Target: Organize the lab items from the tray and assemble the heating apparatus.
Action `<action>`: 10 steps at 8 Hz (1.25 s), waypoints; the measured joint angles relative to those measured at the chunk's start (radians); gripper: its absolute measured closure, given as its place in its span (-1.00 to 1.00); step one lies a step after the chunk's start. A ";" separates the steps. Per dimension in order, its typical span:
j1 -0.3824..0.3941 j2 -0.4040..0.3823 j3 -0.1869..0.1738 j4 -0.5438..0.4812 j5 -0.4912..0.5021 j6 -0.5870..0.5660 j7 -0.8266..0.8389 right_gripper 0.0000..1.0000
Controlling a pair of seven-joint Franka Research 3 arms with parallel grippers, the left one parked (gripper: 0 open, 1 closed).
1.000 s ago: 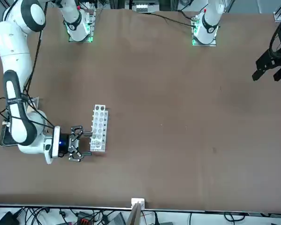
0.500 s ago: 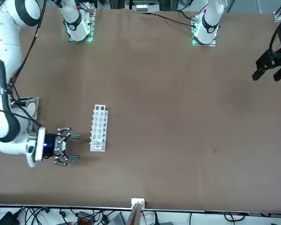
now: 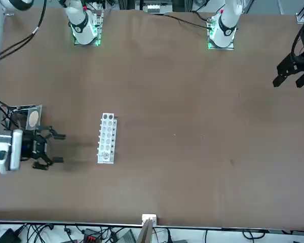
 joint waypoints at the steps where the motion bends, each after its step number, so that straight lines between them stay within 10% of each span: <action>1: -0.018 -0.048 0.000 -0.002 -0.081 -0.020 0.074 -1.00; 10: -0.031 -0.274 0.009 -0.062 -0.546 -0.051 0.687 -1.00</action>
